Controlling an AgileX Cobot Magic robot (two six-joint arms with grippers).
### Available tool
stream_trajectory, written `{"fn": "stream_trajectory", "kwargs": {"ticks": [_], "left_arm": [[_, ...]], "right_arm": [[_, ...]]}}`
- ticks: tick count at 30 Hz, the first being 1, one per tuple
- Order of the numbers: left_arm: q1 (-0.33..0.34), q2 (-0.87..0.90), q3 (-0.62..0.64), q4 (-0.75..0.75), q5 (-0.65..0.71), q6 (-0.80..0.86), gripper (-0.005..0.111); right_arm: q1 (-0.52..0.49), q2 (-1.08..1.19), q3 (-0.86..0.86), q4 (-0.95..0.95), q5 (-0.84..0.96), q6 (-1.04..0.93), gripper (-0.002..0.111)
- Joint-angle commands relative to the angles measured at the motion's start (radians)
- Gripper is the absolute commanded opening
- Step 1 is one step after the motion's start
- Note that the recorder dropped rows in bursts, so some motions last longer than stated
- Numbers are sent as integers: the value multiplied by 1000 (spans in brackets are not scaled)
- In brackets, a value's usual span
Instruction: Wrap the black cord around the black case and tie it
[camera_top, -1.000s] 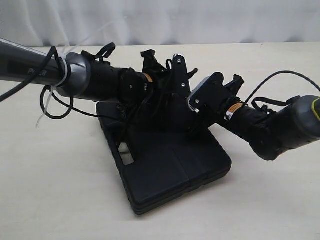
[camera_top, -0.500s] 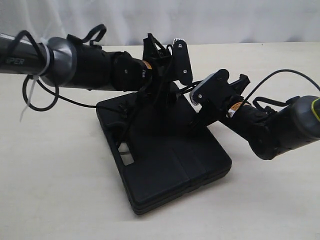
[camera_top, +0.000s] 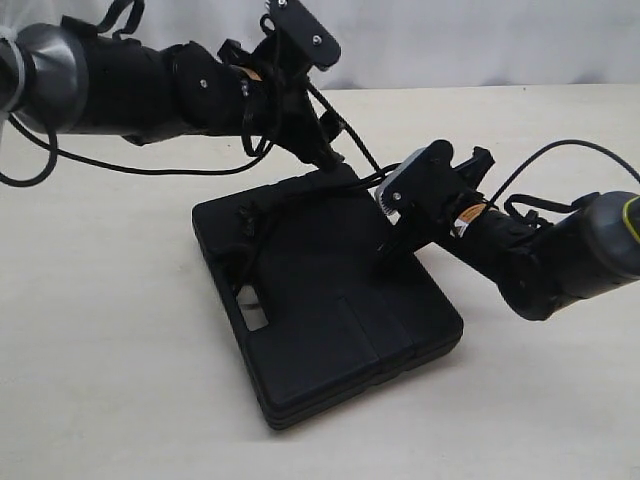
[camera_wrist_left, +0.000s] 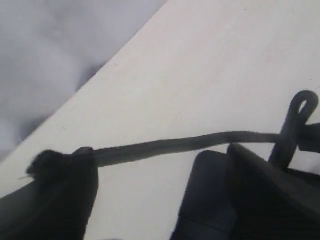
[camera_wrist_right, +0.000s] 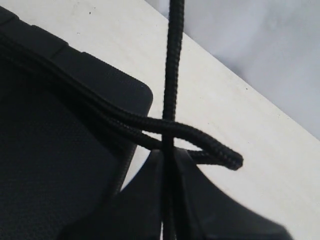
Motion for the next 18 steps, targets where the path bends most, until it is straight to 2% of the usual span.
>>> {"fn": "stream_trajectory", "kwargs": {"ticks": [1,4,7,10,11,16,18], "left_arm": [[-5,14,2,-173,7,-133,67],[-18,45,0,-261,-105,-210,67],[-32,87,-39,-263,-56,-298,65],[-54,108,-75,-263,-58,-333,54],[-70,115,-102,-263,-54,-338,47],[-92,115,-127,-260,-30,-342,33],[-92,115,-127,-236,-11,-338,21]], "right_arm": [[2,4,4,-8,-13,-1,4],[2,4,4,-8,-13,0,4],[2,4,4,-8,-13,0,4],[2,4,4,-8,-13,0,4],[2,4,4,-8,-13,0,4],[2,4,4,-8,-15,0,4],[2,4,4,-8,-15,0,4]]}}
